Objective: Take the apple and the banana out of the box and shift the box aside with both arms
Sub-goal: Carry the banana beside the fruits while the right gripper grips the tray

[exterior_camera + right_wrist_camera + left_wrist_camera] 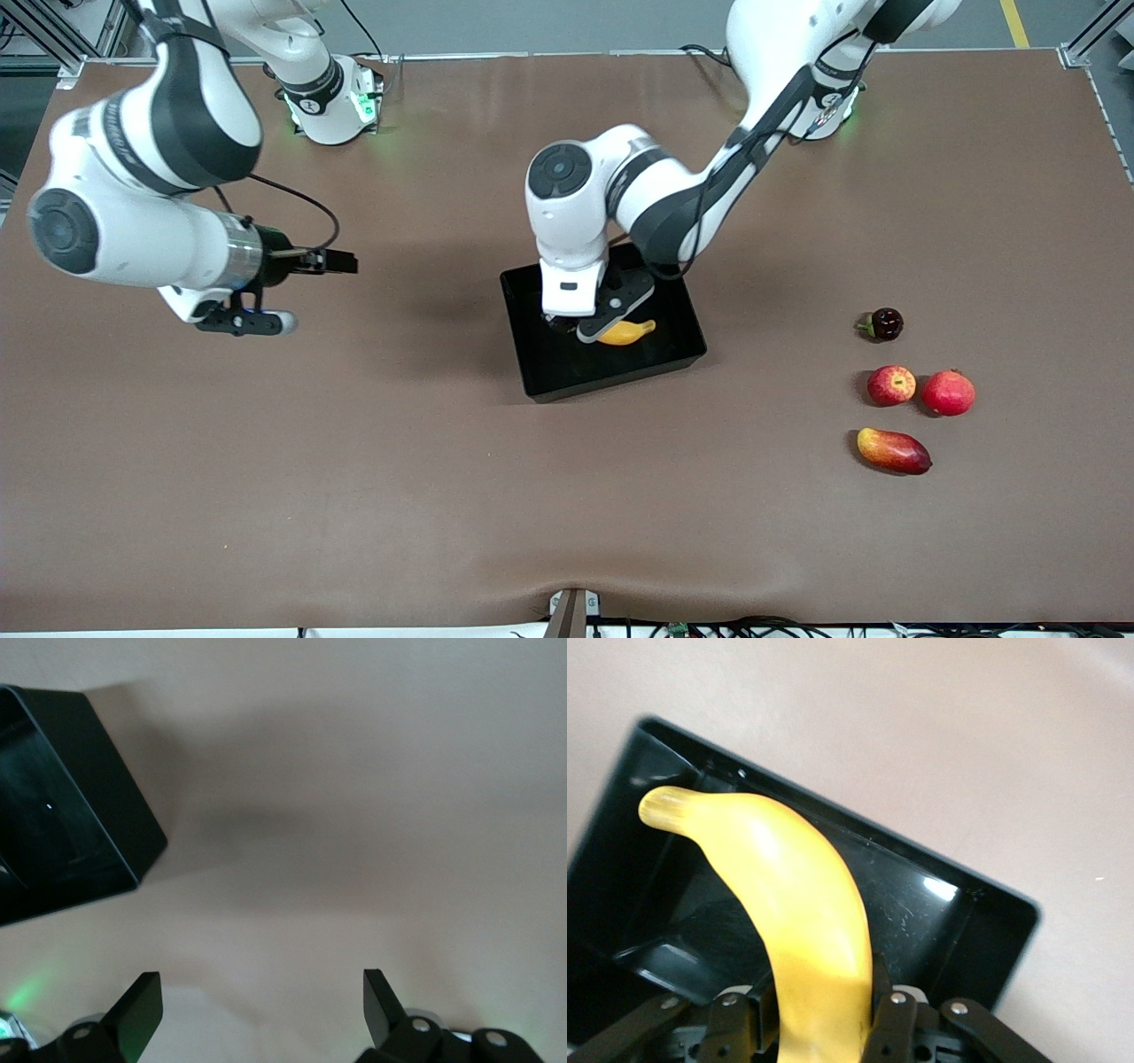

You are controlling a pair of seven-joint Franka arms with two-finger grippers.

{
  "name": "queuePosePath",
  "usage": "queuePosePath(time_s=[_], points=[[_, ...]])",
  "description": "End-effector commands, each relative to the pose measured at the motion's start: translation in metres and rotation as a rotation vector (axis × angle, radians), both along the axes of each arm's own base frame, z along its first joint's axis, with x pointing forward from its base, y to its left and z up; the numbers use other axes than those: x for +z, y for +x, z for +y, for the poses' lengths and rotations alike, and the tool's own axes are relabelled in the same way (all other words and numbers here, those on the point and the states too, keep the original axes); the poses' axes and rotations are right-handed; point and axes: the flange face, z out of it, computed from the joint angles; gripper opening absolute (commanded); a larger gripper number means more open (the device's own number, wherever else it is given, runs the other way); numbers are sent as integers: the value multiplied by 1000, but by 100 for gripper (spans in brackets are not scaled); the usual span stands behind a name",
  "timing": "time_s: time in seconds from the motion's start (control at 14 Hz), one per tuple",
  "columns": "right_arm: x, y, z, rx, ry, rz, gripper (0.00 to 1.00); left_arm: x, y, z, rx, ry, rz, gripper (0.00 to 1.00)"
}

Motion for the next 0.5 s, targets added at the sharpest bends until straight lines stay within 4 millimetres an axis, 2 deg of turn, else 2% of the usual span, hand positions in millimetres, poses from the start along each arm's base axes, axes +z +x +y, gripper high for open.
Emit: queuePosePath(time_s=[0.0, 0.07, 0.21, 0.36, 0.43], points=[[-4, -7, 36, 16, 23, -64, 100, 56, 27, 61, -5, -13, 24, 0], [-12, -5, 47, 25, 24, -80, 100, 74, 39, 87, -12, -16, 28, 0], [-30, -5, 79, 58, 27, -113, 100, 91, 63, 145, -90, -3, 81, 0], [-58, -6, 119, 68, 21, -149, 100, 92, 86, 198, -179, 10, 119, 0], [-71, -3, 129, 48, 14, -168, 100, 88, 97, 224, -213, 18, 136, 0]])
